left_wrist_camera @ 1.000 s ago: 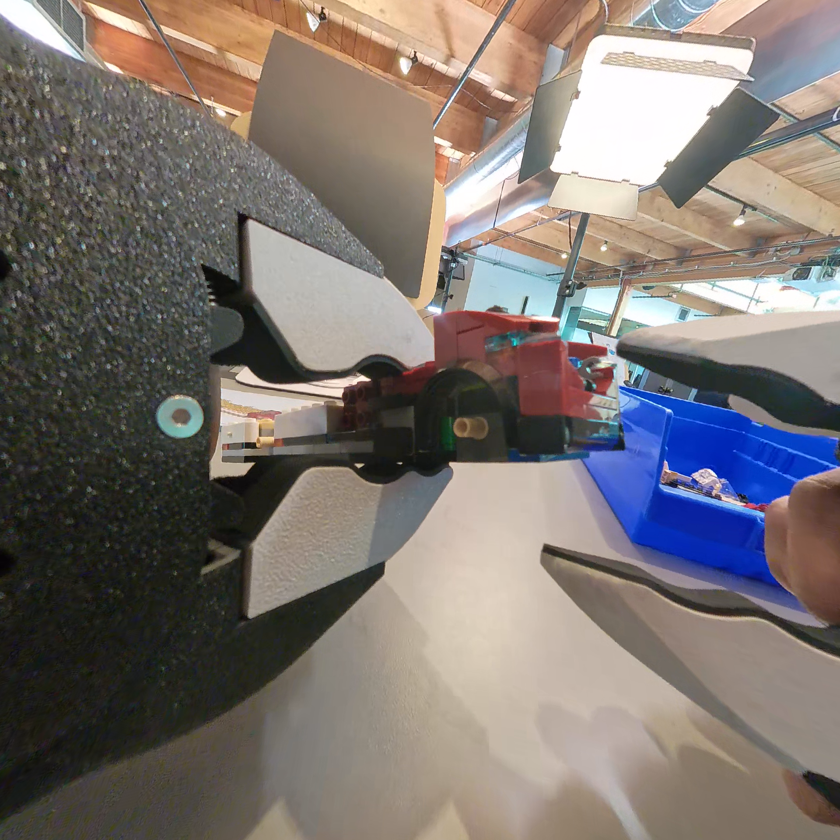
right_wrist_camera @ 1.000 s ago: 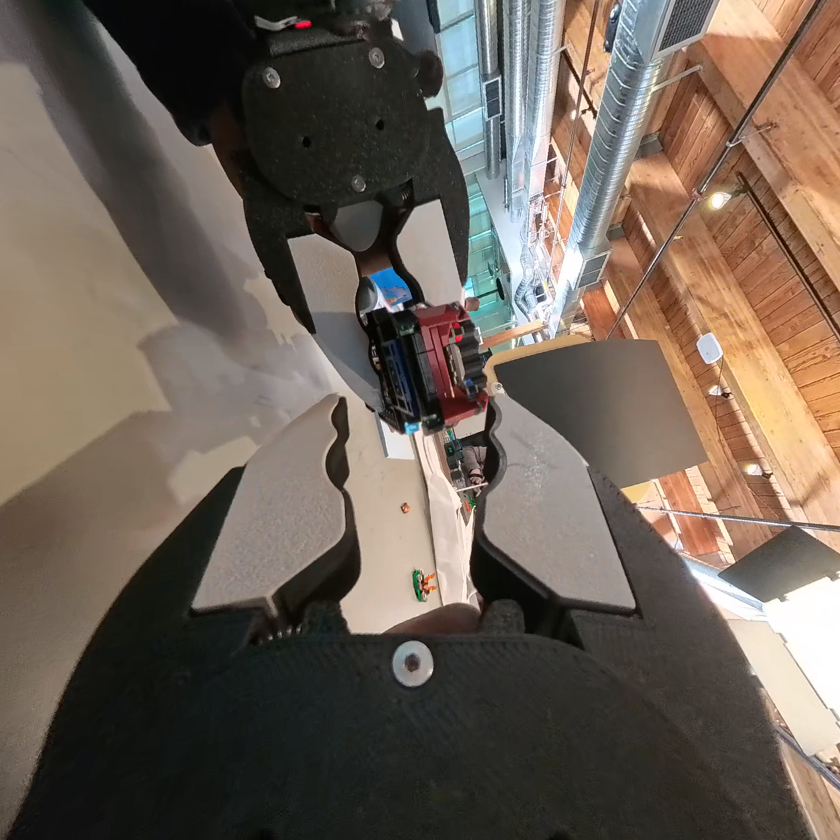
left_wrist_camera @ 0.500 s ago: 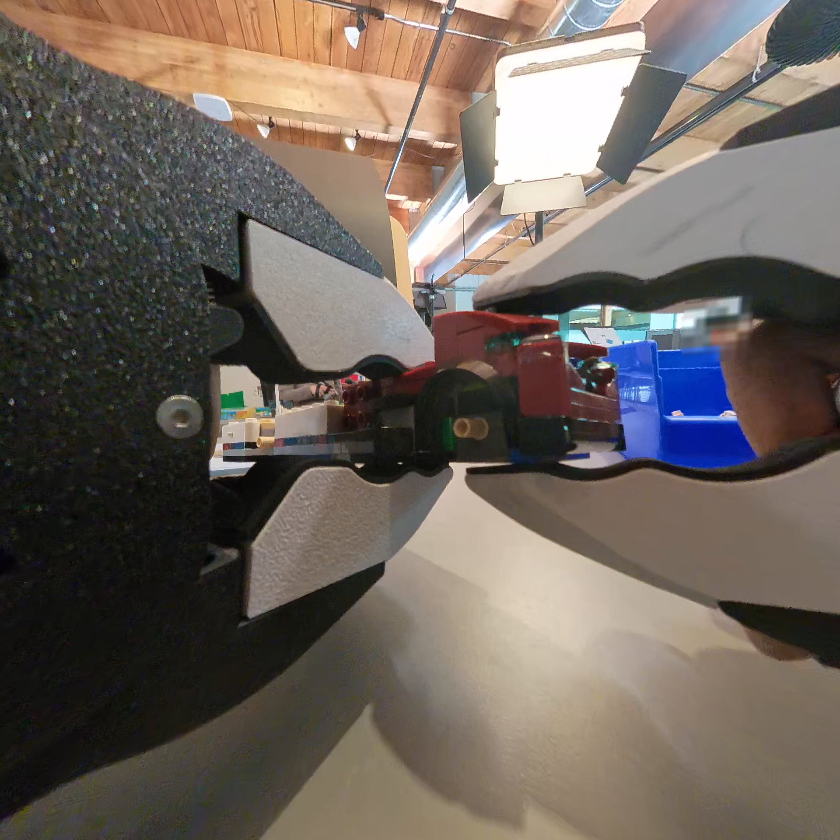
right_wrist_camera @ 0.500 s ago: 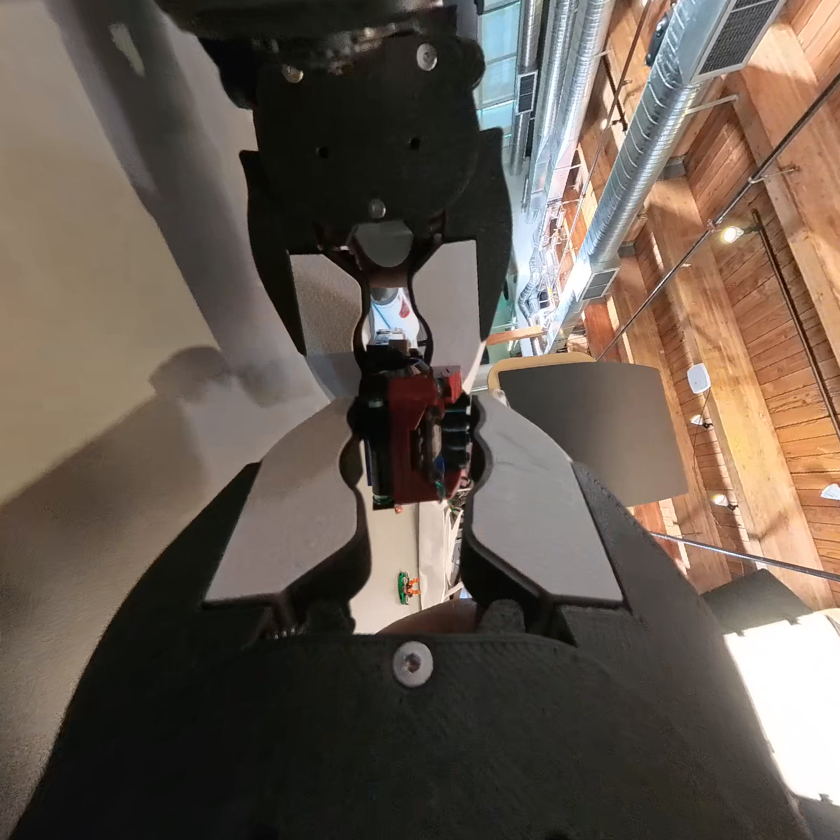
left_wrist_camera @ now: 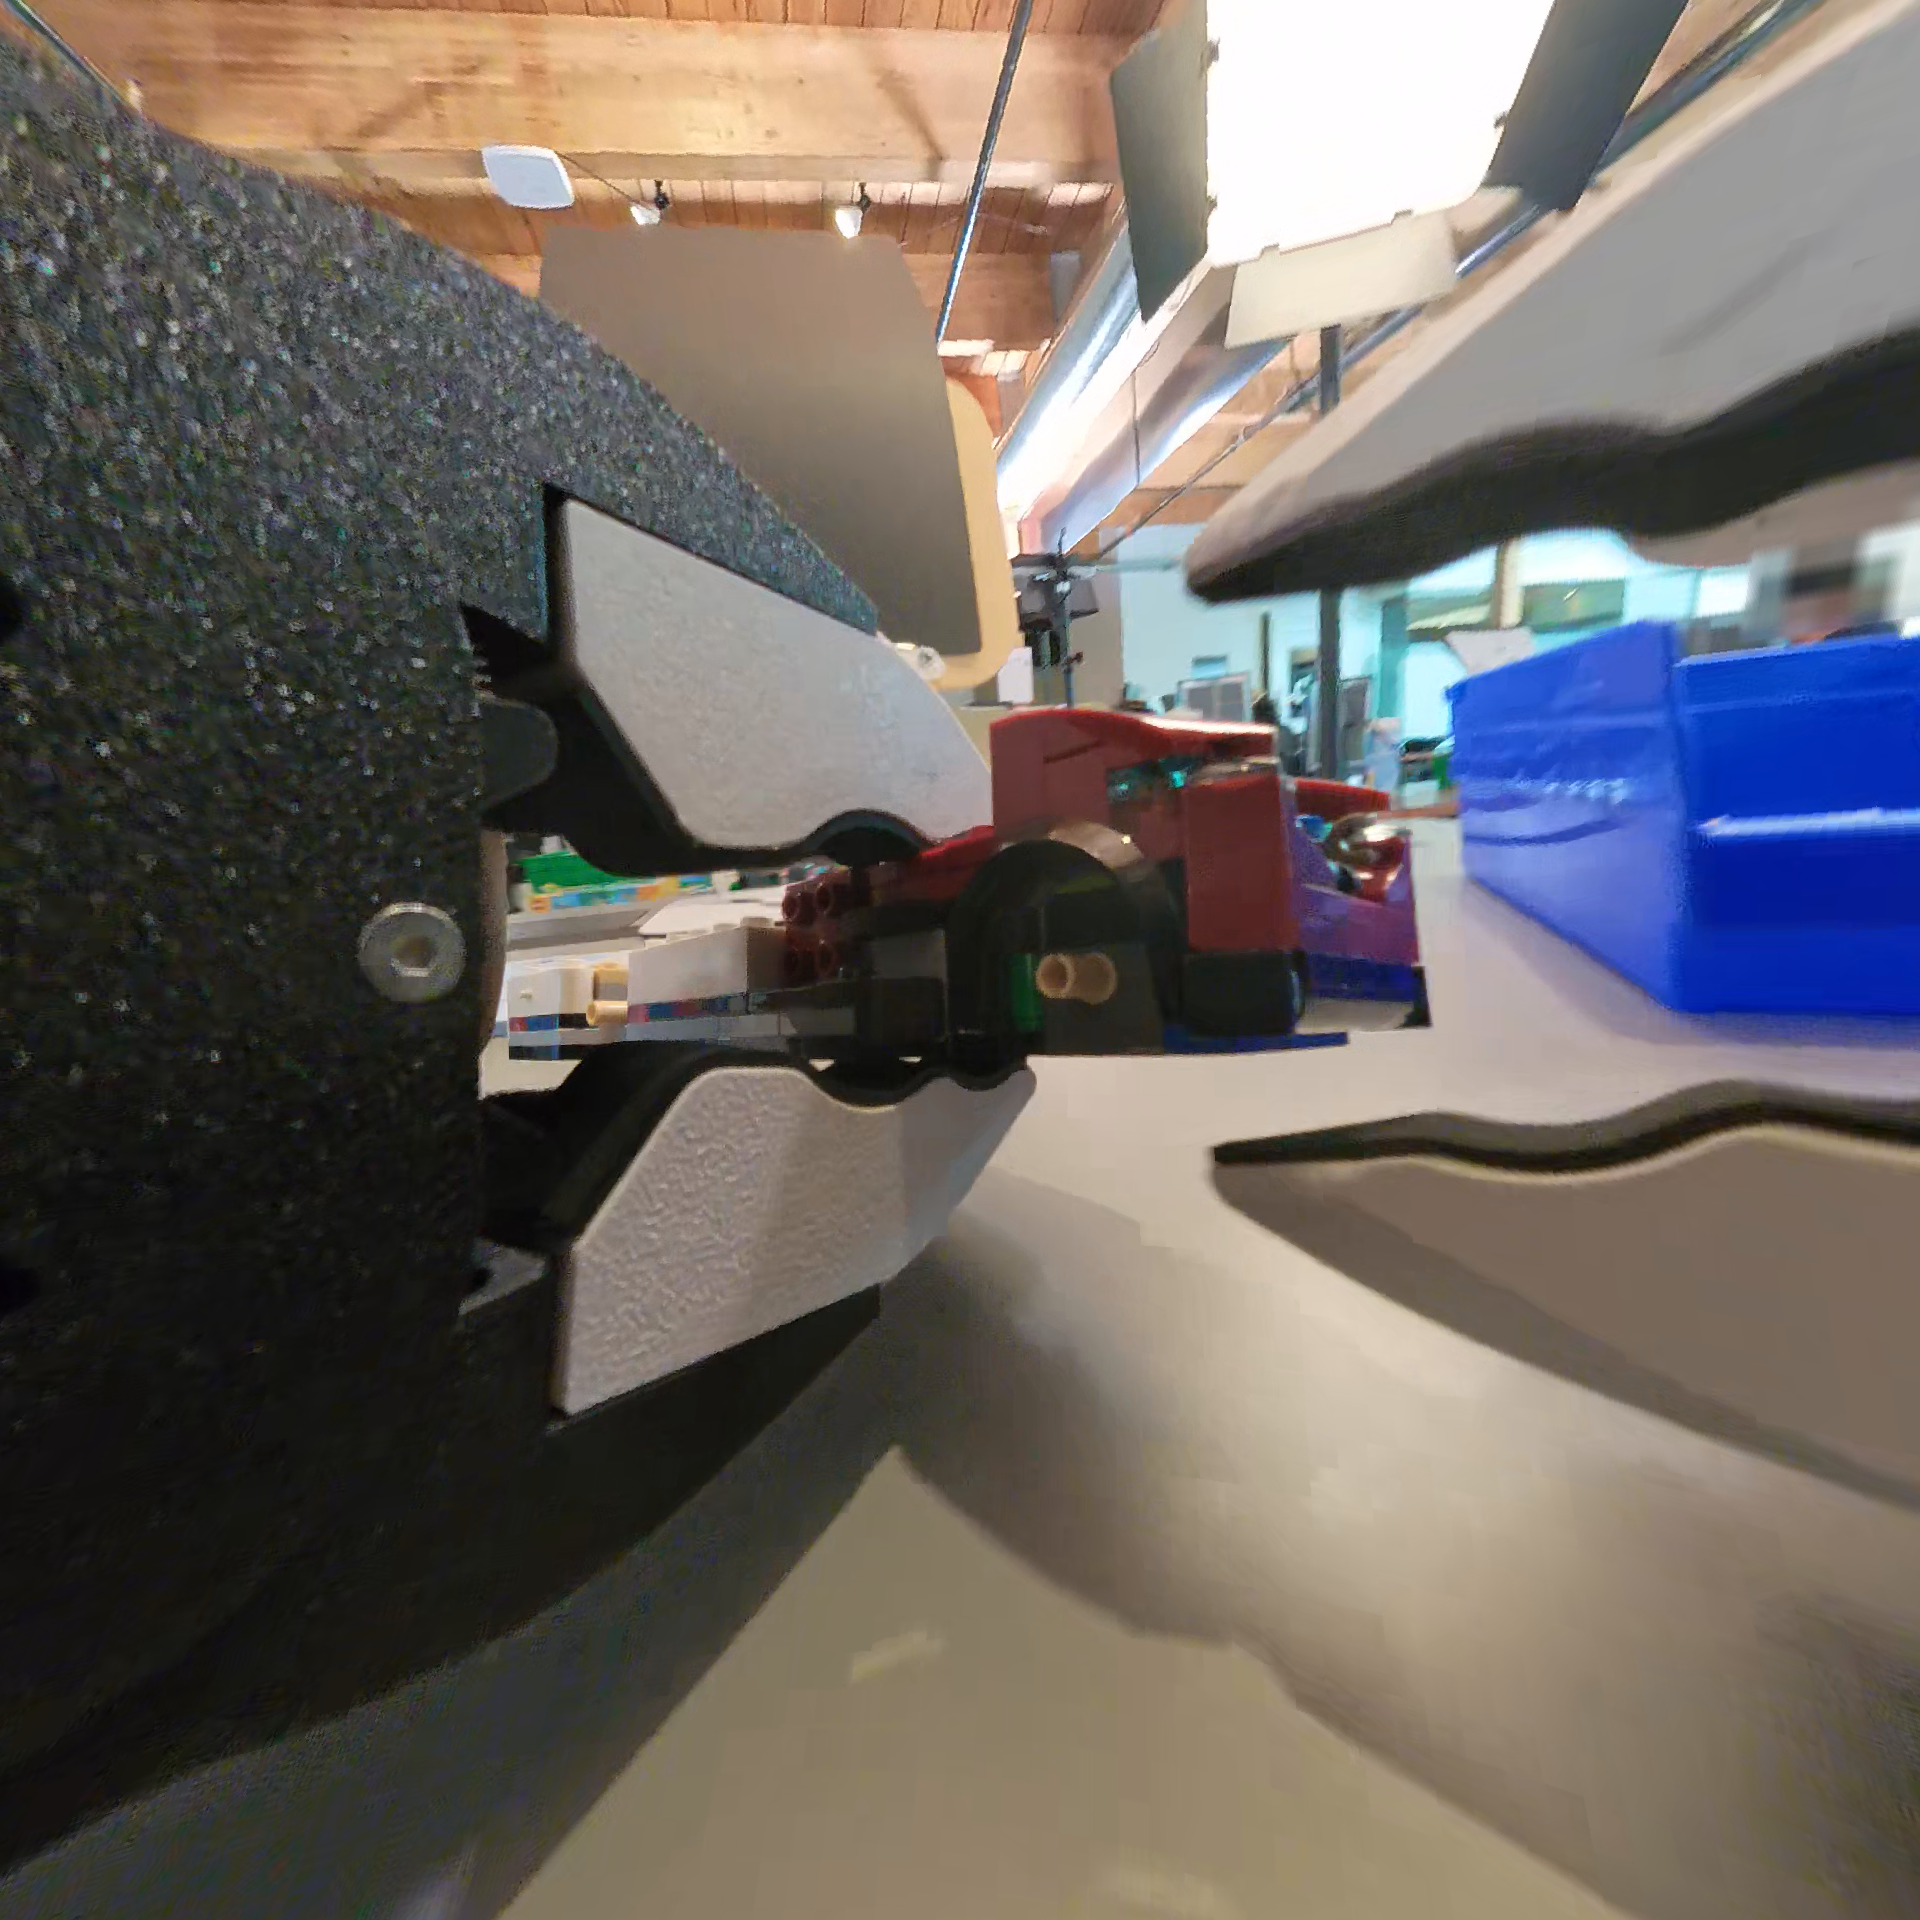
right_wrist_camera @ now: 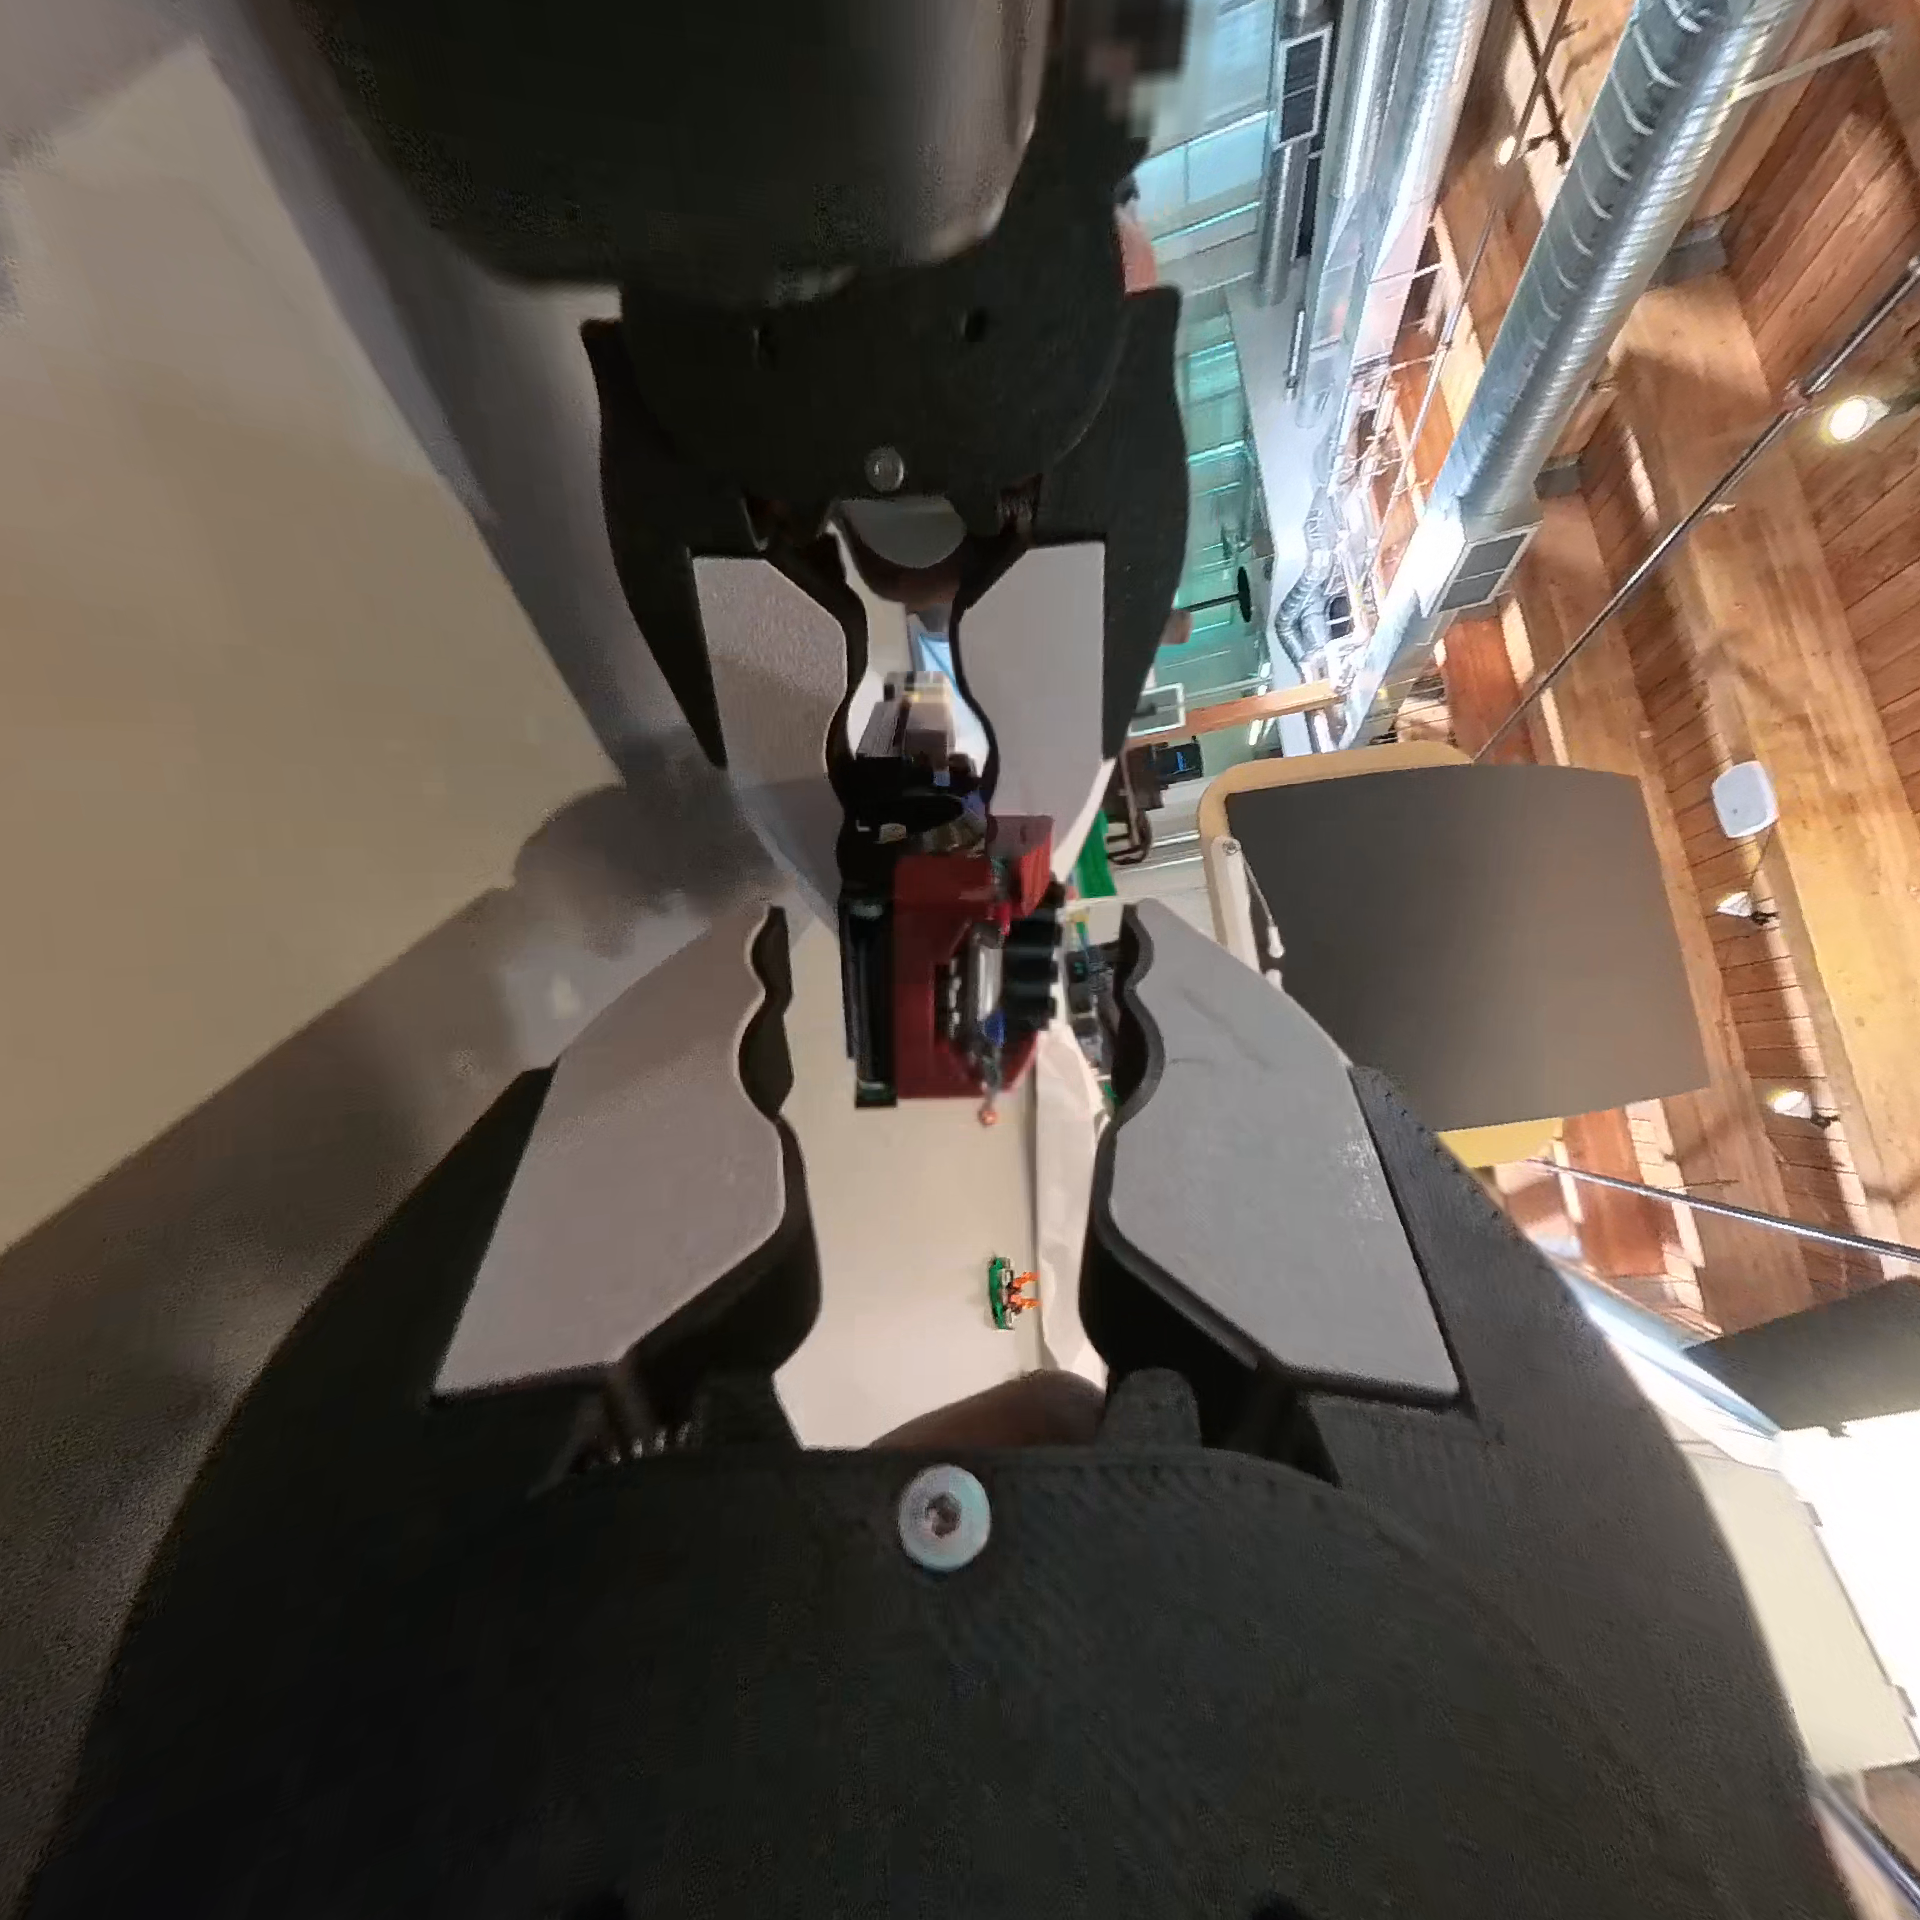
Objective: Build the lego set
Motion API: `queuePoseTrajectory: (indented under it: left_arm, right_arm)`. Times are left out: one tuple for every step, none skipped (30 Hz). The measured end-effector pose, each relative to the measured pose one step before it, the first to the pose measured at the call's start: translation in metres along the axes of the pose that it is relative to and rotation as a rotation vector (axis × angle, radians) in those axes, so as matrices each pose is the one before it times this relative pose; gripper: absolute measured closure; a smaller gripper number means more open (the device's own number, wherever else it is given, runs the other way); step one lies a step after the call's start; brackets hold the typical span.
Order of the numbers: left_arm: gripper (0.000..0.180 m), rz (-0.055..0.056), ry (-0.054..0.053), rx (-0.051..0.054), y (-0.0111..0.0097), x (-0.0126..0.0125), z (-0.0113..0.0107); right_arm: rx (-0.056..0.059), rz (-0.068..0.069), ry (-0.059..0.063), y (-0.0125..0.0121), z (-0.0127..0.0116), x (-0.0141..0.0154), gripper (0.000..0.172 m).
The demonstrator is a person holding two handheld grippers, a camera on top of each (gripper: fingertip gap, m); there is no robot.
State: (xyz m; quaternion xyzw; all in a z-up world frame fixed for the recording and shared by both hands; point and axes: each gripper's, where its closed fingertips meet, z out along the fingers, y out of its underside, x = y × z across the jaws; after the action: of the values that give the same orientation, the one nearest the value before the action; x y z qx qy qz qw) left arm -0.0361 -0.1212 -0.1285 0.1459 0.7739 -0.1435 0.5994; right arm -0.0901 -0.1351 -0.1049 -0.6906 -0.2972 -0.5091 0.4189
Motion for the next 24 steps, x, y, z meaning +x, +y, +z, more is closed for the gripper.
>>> queuePoseTrajectory:
  left_arm:
    - [0.146,0.0078,0.0179,-0.0274,0.00488,0.00384,0.00212]
    - [0.146,0.0094,0.0176,-0.0247,0.00423,0.00376,0.00195]
    - [0.146,0.0110,0.0150,-0.0242,0.00352,0.00312,0.00178]
    - [0.146,0.0193,0.0056,-0.0223,0.00257,0.00147,0.00126]
    - [0.146,0.0202,0.0074,-0.0207,0.00198,0.00131,0.00105]
    - [0.146,0.0142,0.0138,-0.0197,0.00157,0.00179,0.00107]
    - [0.146,0.0140,0.0125,-0.0189,0.00150,0.00142,0.00104]
    - [0.145,0.0141,0.0120,-0.0185,0.00179,0.00119,0.00091]
    - [0.145,0.0101,0.0142,-0.0172,0.00196,0.00135,0.00097]
    - [0.143,0.0054,0.0044,-0.0147,0.00193,-0.00024,0.00065]
    - [0.142,0.0026,0.0045,-0.0102,0.00179,-0.00051,0.00014]
    - [0.141,0.0008,0.0174,-0.0093,0.00189,0.00100,-0.00008]
    - [0.140,-0.0002,0.0133,-0.0072,0.00172,0.00039,-0.00011]
    - [0.139,0.0064,0.0108,-0.0060,0.00150,0.00051,-0.00044]
    - [0.140,0.0177,0.0101,-0.0083,0.00162,0.00087,-0.00052]
    - [0.141,0.0266,0.0105,-0.0096,0.00172,0.00134,-0.00050]
    - [0.141,0.0269,0.0063,-0.0080,0.00164,0.00079,-0.00052]
    - [0.141,0.0152,0.0095,-0.0079,0.00185,0.00093,-0.00034]
    - [0.141,0.0072,0.0128,-0.0058,0.00158,0.00124,-0.00037]
    - [0.141,0.0078,0.0110,-0.0048,0.00158,0.00081,-0.00060]
    - [0.139,0.0097,0.0084,-0.0061,0.00151,0.00036,-0.00085]
    - [0.138,0.0112,0.0116,-0.0080,0.00152,0.00077,-0.00088]
    - [0.137,0.0140,0.0178,-0.0061,0.00136,0.00141,-0.00120]
    - [0.136,0.0168,0.0162,-0.0010,0.00078,0.00073,-0.00132]
  right_arm:
    - [0.0012,0.0165,-0.0092,0.00120,-0.00130,-0.00017,0.111]
    - [0.0008,0.0208,-0.0092,0.00087,-0.00119,0.00020,0.111]
    - [0.0007,0.0216,-0.0090,0.00075,-0.00091,0.00052,0.112]
    - [0.0008,0.0181,-0.0074,0.00050,-0.00069,0.00053,0.112]
    - [-0.0017,0.0127,-0.0075,0.00092,-0.00038,0.00029,0.113]
    - [-0.0054,0.0078,-0.0076,0.00156,-0.00024,-0.00020,0.113]
    - [-0.0074,0.0031,-0.0047,0.00210,-0.00013,-0.00007,0.113]
    - [-0.0090,-0.0004,-0.0021,0.00254,-0.00023,0.00006,0.113]
    - [-0.0116,-0.0015,-0.0028,0.00325,-0.00020,-0.00019,0.113]
    - [-0.0129,-0.0012,-0.0036,0.00375,-0.00031,-0.00018,0.113]
    - [-0.0127,-0.0004,-0.0039,0.00396,-0.00025,-0.00030,0.114]
    - [-0.0122,-0.0001,-0.0031,0.00392,-0.00039,-0.00002,0.114]
    - [-0.0113,-0.0007,-0.0015,0.00385,-0.00038,0.00023,0.114]
    - [-0.0103,-0.0011,-0.0001,0.00341,-0.00047,0.00049,0.114]
    - [-0.0083,-0.0011,0.0016,0.00305,-0.00062,0.00081,0.114]
    - [-0.0065,-0.0012,0.0014,0.00261,-0.00050,0.00071,0.114]
    - [-0.0060,-0.0011,0.0002,0.00239,-0.00055,0.00046,0.115]
    - [-0.0056,-0.0012,0.0004,0.00208,-0.00045,0.00041,0.115]
    - [-0.0055,-0.0016,0.0004,0.00199,-0.00035,0.00021,0.115]
    - [-0.0051,-0.0013,-0.0004,0.00187,-0.00037,0.00004,0.115]
    - [-0.0040,-0.0001,-0.0015,0.00158,-0.00039,-0.00005,0.115]
    - [-0.0030,0.0008,-0.0018,0.00142,-0.00033,-0.00007,0.115]
    - [-0.0022,0.0004,-0.0012,0.00125,-0.00033,0.00001,0.115]
    - [-0.0024,-0.0007,-0.0018,0.00105,-0.00013,-0.00012,0.115]
